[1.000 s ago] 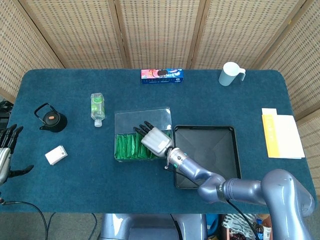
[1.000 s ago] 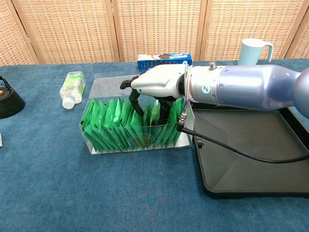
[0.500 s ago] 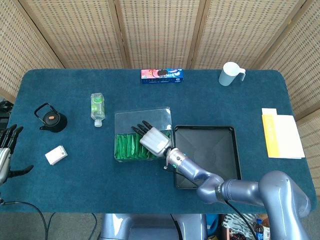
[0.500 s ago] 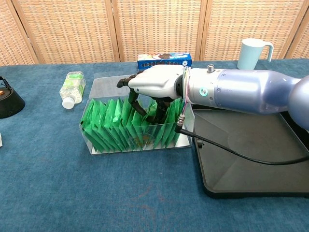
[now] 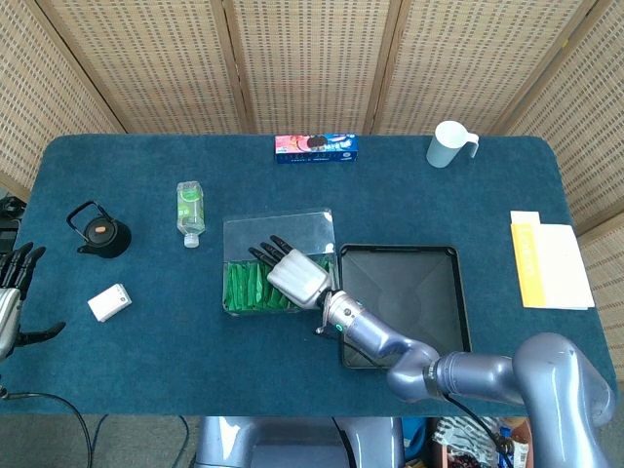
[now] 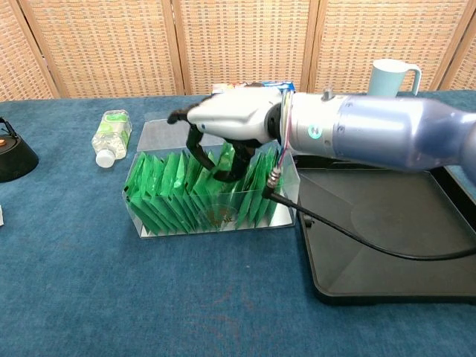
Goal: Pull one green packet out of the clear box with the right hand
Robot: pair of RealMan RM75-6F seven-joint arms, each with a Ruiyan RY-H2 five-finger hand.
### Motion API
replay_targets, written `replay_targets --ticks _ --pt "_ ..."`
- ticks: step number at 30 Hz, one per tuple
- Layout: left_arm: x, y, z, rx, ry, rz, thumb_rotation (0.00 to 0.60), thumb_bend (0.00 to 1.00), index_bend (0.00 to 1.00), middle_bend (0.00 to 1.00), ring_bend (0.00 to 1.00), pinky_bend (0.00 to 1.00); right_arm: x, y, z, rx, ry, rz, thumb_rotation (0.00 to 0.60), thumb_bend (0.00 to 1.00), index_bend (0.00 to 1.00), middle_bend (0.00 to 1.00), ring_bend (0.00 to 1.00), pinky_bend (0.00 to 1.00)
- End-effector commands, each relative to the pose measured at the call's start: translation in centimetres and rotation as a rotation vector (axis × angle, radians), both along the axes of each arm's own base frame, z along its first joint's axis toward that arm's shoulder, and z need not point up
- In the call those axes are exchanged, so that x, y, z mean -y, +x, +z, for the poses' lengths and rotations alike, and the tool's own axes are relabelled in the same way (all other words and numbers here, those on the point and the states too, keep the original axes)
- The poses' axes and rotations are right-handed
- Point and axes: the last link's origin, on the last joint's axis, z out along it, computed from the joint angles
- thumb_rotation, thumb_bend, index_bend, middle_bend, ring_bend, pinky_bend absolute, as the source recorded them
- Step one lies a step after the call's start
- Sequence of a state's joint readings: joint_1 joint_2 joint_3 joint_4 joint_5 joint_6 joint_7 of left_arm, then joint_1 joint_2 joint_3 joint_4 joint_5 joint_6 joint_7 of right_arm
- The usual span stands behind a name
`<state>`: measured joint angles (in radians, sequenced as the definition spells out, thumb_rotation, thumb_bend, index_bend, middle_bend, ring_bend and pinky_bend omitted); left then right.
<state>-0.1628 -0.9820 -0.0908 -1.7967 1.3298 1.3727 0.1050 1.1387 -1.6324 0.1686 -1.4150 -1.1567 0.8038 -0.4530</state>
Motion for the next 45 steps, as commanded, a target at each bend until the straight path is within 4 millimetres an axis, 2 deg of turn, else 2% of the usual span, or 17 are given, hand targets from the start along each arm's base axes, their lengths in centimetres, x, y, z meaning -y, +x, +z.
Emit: replay_targets --ticks 1,3,7,12,16,20,26,27,31,37,38,40,42,44,45 --pt "0.1 0.1 0.0 0.0 -0.002 -0.004 0.6 0.07 0.0 0.0 0.0 0.0 -0.4 1.4 2.6 0.058 -0.033 0.055 0.6 0.59 0.66 0.09 0.0 0.09" --pt "0.1 0.1 -0.1 -0.001 -0.003 -0.006 0.6 0.07 0.0 0.0 0.0 0.0 -0.5 1.9 3.7 0.075 -0.048 0.071 0.6 0.59 0.66 0.09 0.0 0.09" --pt "0.3 0.3 -0.2 -0.004 -0.005 -0.015 0.6 0.07 0.0 0.0 0.0 0.0 -0.6 2.6 7.1 0.126 -0.102 0.09 0.6 0.59 0.66 0.1 0.0 0.1" --pt "0.5 0.5 -0.2 -0.006 -0.005 -0.023 0.6 0.07 0.0 0.0 0.0 0.0 -0.6 2.2 10.4 0.152 -0.15 0.082 0.6 0.59 0.66 0.1 0.0 0.1" --pt "0.6 0.6 -0.3 -0.007 -0.007 -0.027 0.6 0.07 0.0 0.0 0.0 0.0 -0.8 0.8 12.9 0.146 -0.19 0.066 0.6 0.59 0.66 0.1 0.0 0.1" --pt "0.6 0.7 -0.4 -0.007 -0.01 -0.032 0.6 0.07 0.0 0.0 0.0 0.0 -1.4 -2.4 14.6 0.101 -0.209 0.031 0.6 0.6 0.66 0.1 0.0 0.1" --pt "0.7 0.8 -0.3 -0.006 -0.009 -0.035 0.6 0.07 0.0 0.0 0.0 0.0 -2.6 -6.7 15.1 0.065 -0.195 -0.024 0.6 0.6 0.66 0.1 0.0 0.1" --pt "0.7 0.8 -0.3 -0.004 -0.009 -0.036 0.6 0.07 0.0 0.0 0.0 0.0 -3.2 -8.5 14.8 0.045 -0.179 -0.054 0.6 0.6 0.66 0.1 0.0 0.1" --pt "0.8 0.8 -0.3 -0.004 -0.009 -0.038 0.6 0.07 0.0 0.0 0.0 0.0 -4.5 -11.1 14.0 0.035 -0.149 -0.071 0.6 0.6 0.66 0.1 0.0 0.11" --pt "1.0 0.9 -0.4 -0.005 -0.014 -0.043 0.6 0.07 0.0 0.0 0.0 0.0 -5.0 -12.9 13.1 0.035 -0.147 -0.07 0.6 0.6 0.66 0.1 0.0 0.11" --pt "1.0 1.0 -0.4 -0.005 -0.013 -0.043 0.6 0.07 0.0 0.0 0.0 0.0 -5.0 -13.0 13.1 0.033 -0.146 -0.068 0.6 0.6 0.64 0.1 0.0 0.11" --pt "1.0 1.0 -0.4 -0.004 -0.01 -0.043 0.6 0.07 0.0 0.0 0.0 0.0 -5.1 -13.3 13.1 0.032 -0.148 -0.074 0.6 0.5 0.47 0.07 0.0 0.12" --pt "1.1 0.9 -0.3 -0.003 -0.009 -0.044 0.6 0.07 0.0 0.0 0.0 0.0 -5.2 -13.5 13.3 0.026 -0.155 -0.085 0.6 0.22 0.17 0.01 0.0 0.11" --pt "1.1 0.9 -0.3 -0.003 -0.01 -0.044 0.6 0.07 0.0 0.0 0.0 0.0 -5.4 -13.5 13.7 0.023 -0.173 -0.093 0.6 0.06 0.03 0.0 0.0 0.1" --pt "1.0 0.9 -0.3 -0.003 -0.01 -0.044 0.6 0.07 0.0 0.0 0.0 0.0 -5.4 -13.5 13.9 0.019 -0.184 -0.09 0.6 0.03 0.0 0.0 0.0 0.09"
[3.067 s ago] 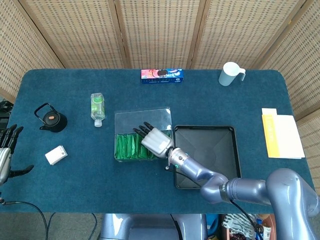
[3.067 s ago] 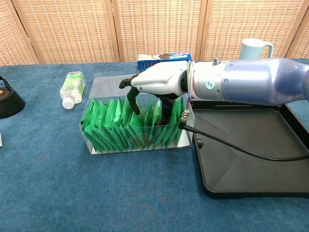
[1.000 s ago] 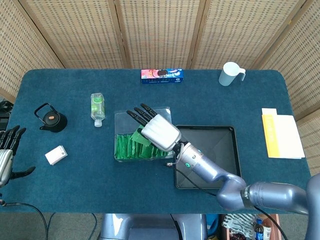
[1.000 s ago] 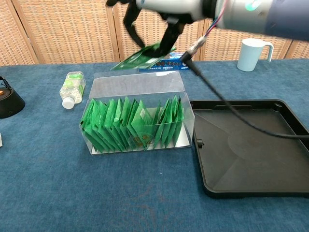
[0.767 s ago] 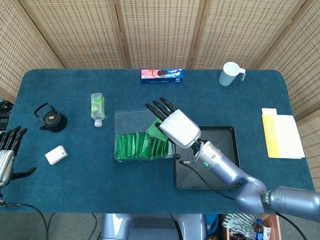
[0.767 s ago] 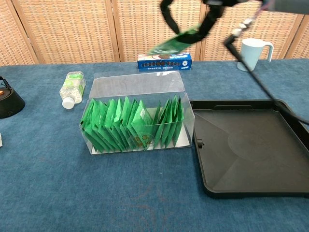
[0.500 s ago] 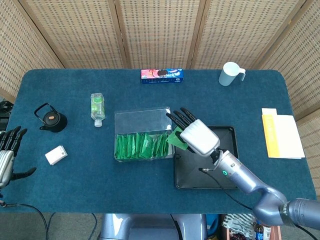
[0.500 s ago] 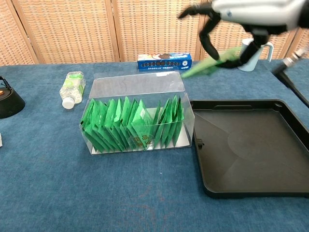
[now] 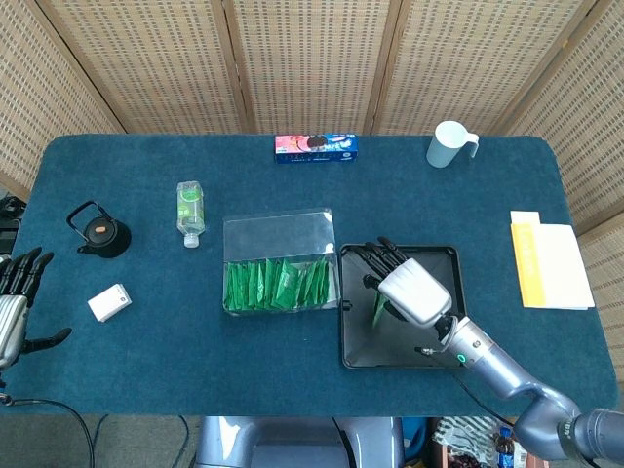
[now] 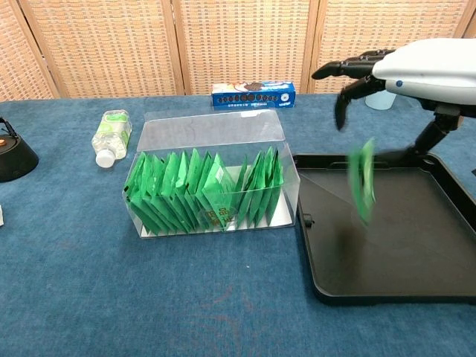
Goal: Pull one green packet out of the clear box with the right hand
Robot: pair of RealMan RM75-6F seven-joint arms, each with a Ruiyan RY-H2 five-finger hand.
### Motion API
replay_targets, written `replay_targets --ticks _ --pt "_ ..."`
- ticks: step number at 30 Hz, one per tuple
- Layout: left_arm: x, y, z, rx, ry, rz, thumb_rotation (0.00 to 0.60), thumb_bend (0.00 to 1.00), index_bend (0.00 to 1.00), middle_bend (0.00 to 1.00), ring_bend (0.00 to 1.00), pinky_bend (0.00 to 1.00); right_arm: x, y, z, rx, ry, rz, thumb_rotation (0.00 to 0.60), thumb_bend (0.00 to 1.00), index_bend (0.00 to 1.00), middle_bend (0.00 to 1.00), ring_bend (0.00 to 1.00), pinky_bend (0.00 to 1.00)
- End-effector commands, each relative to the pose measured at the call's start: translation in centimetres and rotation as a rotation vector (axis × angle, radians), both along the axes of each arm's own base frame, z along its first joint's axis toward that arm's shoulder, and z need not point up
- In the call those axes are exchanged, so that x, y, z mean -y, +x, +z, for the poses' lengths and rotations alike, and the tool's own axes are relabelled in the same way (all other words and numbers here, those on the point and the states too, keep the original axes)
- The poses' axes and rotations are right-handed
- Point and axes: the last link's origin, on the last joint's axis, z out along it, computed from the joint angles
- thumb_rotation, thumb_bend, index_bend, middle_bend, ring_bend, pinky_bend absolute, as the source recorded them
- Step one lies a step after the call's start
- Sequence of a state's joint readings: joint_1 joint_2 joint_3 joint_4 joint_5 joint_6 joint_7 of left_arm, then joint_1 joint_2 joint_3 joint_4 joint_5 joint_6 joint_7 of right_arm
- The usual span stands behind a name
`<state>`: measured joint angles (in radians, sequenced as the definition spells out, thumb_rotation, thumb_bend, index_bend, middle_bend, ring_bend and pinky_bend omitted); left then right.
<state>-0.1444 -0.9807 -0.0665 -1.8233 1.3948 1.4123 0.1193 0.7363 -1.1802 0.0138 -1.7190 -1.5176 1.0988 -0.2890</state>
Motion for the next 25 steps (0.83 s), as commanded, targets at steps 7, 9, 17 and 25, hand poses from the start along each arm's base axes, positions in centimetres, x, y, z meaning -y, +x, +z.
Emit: replay_targets --ticks 7,9,17,25 --pt "0.0 0.0 0.0 0.003 -0.003 -0.002 0.6 0.07 0.0 0.0 0.0 0.0 -0.6 -0.2 2.4 -0.01 -0.153 0.025 0.6 0.0 0.0 0.0 0.0 0.03" --pt "0.1 0.0 0.1 0.003 -0.001 -0.003 0.6 0.07 0.0 0.0 0.0 0.0 -1.1 -0.5 3.4 0.02 -0.183 0.014 0.6 0.0 0.0 0.0 0.0 0.03" --pt "0.8 0.0 -0.1 -0.007 0.023 -0.021 0.6 0.07 0.0 0.0 0.0 0.0 -6.1 -6.7 7.1 0.187 -0.279 -0.178 0.6 0.0 0.0 0.0 0.0 0.0" --pt "1.4 -0.1 -0.1 -0.013 0.073 -0.048 0.6 0.07 0.0 0.0 0.0 0.0 -9.9 -12.1 7.1 0.247 -0.393 -0.37 0.6 0.0 0.0 0.0 0.0 0.0"
